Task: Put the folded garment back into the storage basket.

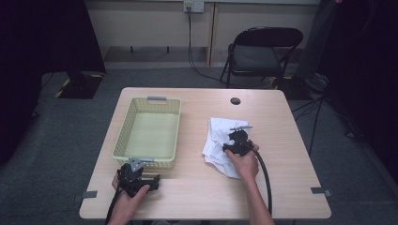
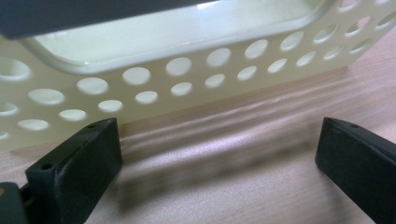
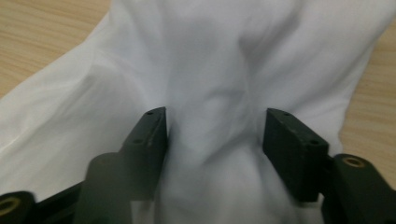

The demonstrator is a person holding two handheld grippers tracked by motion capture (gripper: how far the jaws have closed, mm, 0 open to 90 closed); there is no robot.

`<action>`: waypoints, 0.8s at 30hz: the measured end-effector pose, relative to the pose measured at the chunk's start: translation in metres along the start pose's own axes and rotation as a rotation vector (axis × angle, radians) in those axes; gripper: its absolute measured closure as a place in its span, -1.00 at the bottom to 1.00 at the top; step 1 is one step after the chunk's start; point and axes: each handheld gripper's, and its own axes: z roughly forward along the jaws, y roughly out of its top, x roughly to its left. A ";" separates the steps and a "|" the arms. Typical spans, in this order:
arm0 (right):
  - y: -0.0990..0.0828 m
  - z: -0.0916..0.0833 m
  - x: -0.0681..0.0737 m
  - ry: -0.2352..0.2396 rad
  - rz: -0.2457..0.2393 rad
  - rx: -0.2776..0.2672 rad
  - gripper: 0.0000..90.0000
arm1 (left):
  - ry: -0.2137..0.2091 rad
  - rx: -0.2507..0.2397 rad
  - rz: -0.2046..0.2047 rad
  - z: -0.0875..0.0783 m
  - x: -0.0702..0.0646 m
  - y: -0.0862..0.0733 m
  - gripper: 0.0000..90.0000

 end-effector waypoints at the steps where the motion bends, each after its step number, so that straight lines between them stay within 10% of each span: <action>1: 0.000 0.000 0.001 0.005 -0.009 -0.002 0.05 | 0.000 0.000 0.000 0.000 0.000 0.000 -1.00; 11: 0.002 -0.001 0.004 0.002 -0.009 -0.025 0.69 | 0.000 0.000 0.001 0.000 0.000 0.000 -1.00; 24: 0.001 -0.011 -0.003 0.053 0.027 -0.056 0.82 | -0.002 0.001 0.003 0.000 0.000 0.000 -1.00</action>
